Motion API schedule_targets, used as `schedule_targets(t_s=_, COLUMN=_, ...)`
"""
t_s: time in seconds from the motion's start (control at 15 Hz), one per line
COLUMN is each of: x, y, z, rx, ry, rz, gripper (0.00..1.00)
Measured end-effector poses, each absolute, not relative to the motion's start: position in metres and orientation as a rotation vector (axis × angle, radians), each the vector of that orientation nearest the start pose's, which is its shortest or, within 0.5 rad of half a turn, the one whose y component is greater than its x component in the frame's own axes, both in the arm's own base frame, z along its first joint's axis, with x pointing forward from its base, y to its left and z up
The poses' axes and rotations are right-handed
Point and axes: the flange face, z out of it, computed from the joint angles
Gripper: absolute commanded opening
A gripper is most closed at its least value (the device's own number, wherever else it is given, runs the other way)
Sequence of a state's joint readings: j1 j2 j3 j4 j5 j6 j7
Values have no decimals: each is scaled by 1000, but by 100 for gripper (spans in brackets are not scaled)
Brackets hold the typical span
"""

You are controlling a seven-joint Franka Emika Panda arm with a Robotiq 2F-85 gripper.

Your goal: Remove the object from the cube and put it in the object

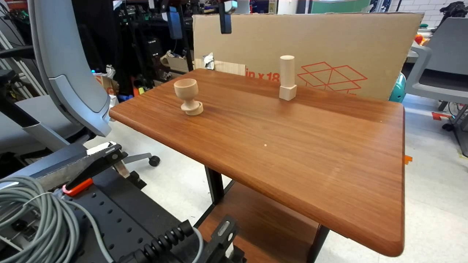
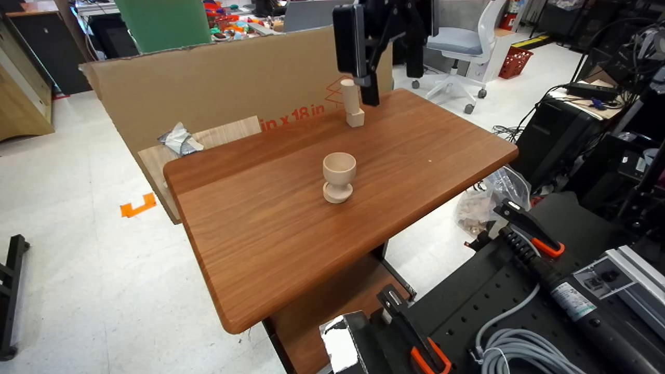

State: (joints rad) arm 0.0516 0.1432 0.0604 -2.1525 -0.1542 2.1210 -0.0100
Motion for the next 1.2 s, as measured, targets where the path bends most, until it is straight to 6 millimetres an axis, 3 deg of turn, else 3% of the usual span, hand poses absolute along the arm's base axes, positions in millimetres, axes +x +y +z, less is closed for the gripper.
schedule_targets(t_s=0.27, x=574, y=24, z=345, rx=-3197, ry=-210, rz=167, gripper=100)
schedule_targets(t_s=0.53, x=627, y=9, z=352, rx=-3194, ry=-103, rz=89, gripper=100)
schedule_targets(t_s=0.87, x=685, y=7, z=333, rx=-3200, ry=34, rz=87, gripper=100)
schedule_targets(t_s=1.2, x=713, y=-9, z=298, rx=-3218, ry=205, rz=236, gripper=100)
